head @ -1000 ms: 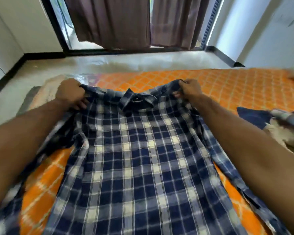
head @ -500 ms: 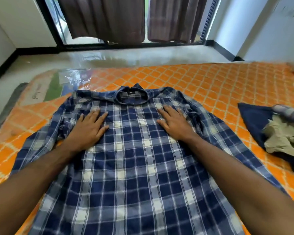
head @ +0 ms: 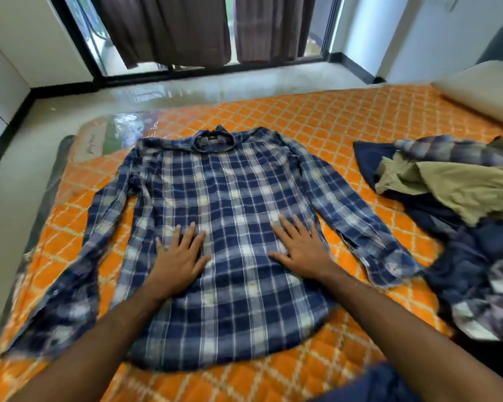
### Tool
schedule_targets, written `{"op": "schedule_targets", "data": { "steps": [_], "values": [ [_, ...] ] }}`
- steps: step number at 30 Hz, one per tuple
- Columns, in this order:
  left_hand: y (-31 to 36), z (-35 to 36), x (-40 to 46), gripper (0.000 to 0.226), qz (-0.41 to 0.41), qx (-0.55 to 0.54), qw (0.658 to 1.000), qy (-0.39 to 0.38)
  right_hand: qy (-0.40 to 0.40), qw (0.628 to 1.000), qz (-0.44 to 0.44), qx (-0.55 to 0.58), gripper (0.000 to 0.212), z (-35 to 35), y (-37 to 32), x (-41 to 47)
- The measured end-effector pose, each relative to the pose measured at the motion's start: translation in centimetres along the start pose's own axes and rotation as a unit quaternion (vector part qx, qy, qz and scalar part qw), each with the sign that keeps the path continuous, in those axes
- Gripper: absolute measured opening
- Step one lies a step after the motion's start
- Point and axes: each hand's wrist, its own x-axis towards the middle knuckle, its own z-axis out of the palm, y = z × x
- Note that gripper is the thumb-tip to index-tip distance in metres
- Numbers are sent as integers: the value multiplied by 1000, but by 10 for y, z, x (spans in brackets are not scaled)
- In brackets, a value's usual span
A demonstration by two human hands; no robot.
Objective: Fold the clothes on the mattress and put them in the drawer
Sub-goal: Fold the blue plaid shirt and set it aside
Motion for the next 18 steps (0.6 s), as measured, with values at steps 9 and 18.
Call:
{"op": "schedule_targets", "data": {
  "steps": [9, 18],
  "values": [
    [9, -4, -106, 95, -224, -123, 966, 39, 72, 897, 323, 292, 90, -15, -7, -106],
    [-33, -7, -157, 25, -379, -512, 767, 78, 71, 752, 349, 554, 24, -14, 9, -132]
  ]
}}
